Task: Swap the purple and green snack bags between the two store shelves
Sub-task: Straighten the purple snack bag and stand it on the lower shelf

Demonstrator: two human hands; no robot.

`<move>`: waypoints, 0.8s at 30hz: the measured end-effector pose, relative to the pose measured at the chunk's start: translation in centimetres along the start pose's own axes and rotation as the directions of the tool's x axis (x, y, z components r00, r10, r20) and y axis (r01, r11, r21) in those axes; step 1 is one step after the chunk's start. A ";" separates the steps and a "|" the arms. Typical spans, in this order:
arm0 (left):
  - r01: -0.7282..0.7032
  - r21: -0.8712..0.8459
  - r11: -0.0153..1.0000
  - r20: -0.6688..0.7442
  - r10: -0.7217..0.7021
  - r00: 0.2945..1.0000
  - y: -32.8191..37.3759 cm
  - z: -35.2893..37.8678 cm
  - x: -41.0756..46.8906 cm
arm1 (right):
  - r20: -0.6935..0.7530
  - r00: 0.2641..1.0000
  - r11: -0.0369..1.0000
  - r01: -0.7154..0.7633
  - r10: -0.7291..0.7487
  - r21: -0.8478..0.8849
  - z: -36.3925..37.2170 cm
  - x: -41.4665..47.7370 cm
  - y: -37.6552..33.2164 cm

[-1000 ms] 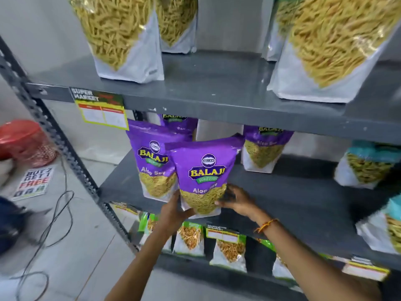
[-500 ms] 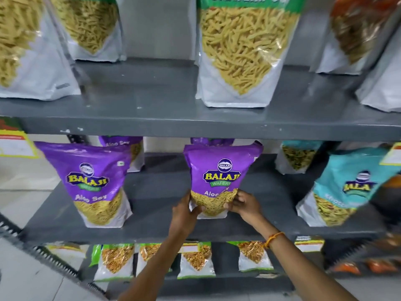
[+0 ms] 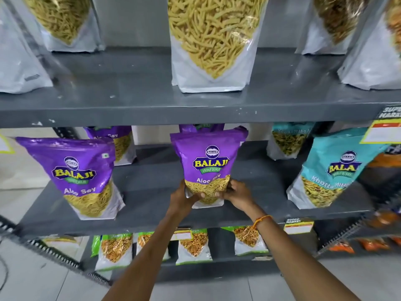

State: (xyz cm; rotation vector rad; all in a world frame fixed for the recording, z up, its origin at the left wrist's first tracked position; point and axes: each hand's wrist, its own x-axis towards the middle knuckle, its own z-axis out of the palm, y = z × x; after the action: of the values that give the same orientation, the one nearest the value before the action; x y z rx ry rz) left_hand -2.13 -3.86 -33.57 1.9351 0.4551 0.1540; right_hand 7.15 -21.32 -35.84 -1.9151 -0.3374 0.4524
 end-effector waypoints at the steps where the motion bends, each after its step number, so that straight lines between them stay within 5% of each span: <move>1: 0.009 0.002 1.000 -0.003 -0.009 1.000 0.1 0.0 -0.3 | -0.020 1.000 0.999 0.009 -0.009 -0.035 0.1 -0.6 -0.7; 24: 0.024 -0.001 1.000 0.014 -0.024 1.000 -0.4 0.2 -2.4 | -0.087 0.996 0.992 -0.024 0.013 -0.126 1.2 -3.6 -1.6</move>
State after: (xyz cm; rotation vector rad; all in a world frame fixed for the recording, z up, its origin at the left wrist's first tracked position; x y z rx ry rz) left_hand -4.35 -4.78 -33.75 1.9278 0.4689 0.1251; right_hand 3.36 -21.36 -34.24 -2.0562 -0.2982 0.3662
